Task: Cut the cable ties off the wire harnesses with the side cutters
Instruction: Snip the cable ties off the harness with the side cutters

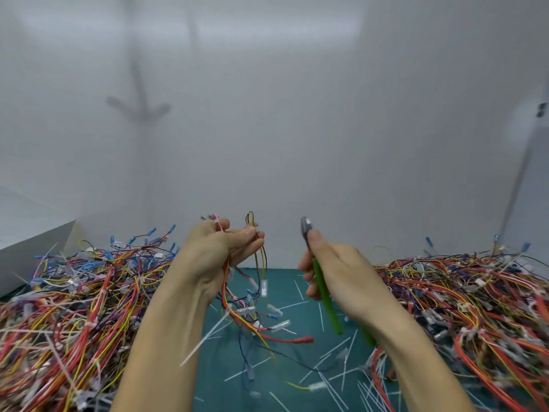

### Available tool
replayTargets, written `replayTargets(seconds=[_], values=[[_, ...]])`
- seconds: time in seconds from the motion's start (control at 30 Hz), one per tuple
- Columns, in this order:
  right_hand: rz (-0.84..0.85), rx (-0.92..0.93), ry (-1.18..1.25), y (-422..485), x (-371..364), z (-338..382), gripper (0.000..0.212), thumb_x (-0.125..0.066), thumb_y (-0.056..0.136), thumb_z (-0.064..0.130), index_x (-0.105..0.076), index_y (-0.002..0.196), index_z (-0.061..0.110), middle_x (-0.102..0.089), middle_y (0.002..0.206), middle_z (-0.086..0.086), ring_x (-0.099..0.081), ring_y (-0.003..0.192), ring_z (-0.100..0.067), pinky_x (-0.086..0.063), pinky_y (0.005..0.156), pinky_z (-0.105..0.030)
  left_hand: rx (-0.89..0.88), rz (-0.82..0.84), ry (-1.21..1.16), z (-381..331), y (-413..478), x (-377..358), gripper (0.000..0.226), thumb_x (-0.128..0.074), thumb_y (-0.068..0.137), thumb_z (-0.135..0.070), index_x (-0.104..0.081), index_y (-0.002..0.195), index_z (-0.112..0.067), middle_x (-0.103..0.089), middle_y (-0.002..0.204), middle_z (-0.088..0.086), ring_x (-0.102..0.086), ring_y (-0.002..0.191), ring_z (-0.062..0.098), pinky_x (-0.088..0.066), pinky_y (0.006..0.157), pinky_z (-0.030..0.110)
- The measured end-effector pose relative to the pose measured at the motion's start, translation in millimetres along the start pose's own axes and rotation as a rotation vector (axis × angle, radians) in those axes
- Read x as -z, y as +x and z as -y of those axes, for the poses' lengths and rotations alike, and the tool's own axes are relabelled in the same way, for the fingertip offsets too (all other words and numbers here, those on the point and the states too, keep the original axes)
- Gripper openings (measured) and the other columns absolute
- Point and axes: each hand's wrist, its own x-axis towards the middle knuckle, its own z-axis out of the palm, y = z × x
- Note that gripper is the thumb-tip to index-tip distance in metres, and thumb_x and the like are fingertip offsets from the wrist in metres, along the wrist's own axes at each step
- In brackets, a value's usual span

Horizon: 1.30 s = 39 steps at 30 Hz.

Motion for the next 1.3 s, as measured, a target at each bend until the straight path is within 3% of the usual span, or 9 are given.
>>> replayTargets(seconds=[0.1,0.17,0.27,0.37,0.43,0.7,0.83,0.97,1.3], values=[[0.067,0.106,-0.183,-2,-8,2,0.051,-0.035,0.100,0.052,-0.062,0.073,0.019,-0.064,0.067,0.002,-0.065,0.070,-0.021,-0.053,0.077,-0.042,-0.006,-0.011,0.027,1,-2,-3,0.051,-0.056,0.087,0.017,-0.038,0.132,0.004,-0.064,0.091,0.023,-0.071,0.071,0.025,-0.061,0.057,0.028],[0.094,0.150,-0.266,-4,-12,3,0.052,-0.034,0.101,0.052,-0.062,0.076,0.017,-0.064,0.070,0.002,-0.063,0.077,-0.025,-0.050,0.079,-0.042,-0.028,-0.008,0.082,3,-3,-6,0.062,-0.057,0.087,0.015,-0.027,0.141,0.011,-0.065,0.091,0.021,-0.070,0.075,0.026,-0.062,0.060,0.030],[0.078,0.165,-0.325,-6,-14,3,0.058,-0.030,0.100,0.055,-0.062,0.082,0.010,-0.065,0.078,-0.011,-0.061,0.080,-0.031,-0.049,0.078,-0.044,-0.043,0.001,0.112,5,-4,-10,0.058,-0.058,0.087,0.015,-0.031,0.138,0.009,-0.065,0.096,0.022,-0.071,0.076,0.028,-0.062,0.065,0.033],[0.067,0.153,-0.343,-6,-14,2,0.060,-0.028,0.100,0.056,-0.062,0.083,0.010,-0.066,0.080,-0.012,-0.061,0.081,-0.032,-0.049,0.079,-0.045,-0.041,0.020,0.130,7,-3,-13,0.033,-0.060,0.086,0.016,-0.042,0.104,-0.004,-0.066,0.098,0.023,-0.073,0.069,0.025,-0.062,0.061,0.031],[0.056,0.138,-0.349,-5,-14,1,0.061,-0.027,0.100,0.057,-0.062,0.084,0.010,-0.066,0.081,-0.012,-0.062,0.082,-0.032,-0.049,0.080,-0.044,-0.043,0.026,0.130,8,-2,-13,0.033,-0.060,0.085,0.016,-0.040,0.094,-0.008,-0.067,0.097,0.023,-0.074,0.068,0.023,-0.062,0.059,0.029],[0.040,0.122,-0.299,-4,-15,0,0.061,-0.028,0.100,0.057,-0.063,0.081,0.011,-0.066,0.077,-0.010,-0.063,0.079,-0.031,-0.051,0.080,-0.045,-0.049,0.056,0.171,10,0,-12,0.041,-0.062,0.084,0.016,-0.036,0.108,-0.005,-0.071,0.085,0.018,-0.074,0.073,0.025,-0.062,0.062,0.031],[0.029,0.126,-0.301,-4,-13,1,0.060,-0.029,0.100,0.057,-0.062,0.077,0.013,-0.062,0.070,-0.005,-0.062,0.075,-0.029,-0.050,0.074,-0.042,-0.053,0.062,0.174,8,-2,-13,0.048,-0.063,0.083,0.017,-0.037,0.114,-0.009,-0.071,0.093,0.023,-0.075,0.076,0.027,-0.061,0.059,0.030],[0.014,0.146,-0.334,-4,-12,2,0.060,-0.030,0.099,0.059,-0.059,0.070,0.014,-0.052,0.059,0.002,-0.051,0.064,-0.020,-0.038,0.063,-0.035,-0.067,0.041,0.211,7,-4,-15,0.065,-0.066,0.080,0.016,-0.032,0.135,0.009,-0.071,0.098,0.027,-0.074,0.079,0.030,-0.061,0.060,0.030],[-0.005,0.153,-0.357,-3,-14,3,0.062,-0.026,0.100,0.056,-0.059,0.071,0.012,-0.053,0.062,0.001,-0.051,0.068,-0.023,-0.035,0.065,-0.037,-0.129,0.009,0.202,10,-5,-21,0.050,-0.068,0.079,0.018,-0.035,0.108,-0.007,-0.070,0.099,0.028,-0.072,0.075,0.029,-0.062,0.067,0.032]])
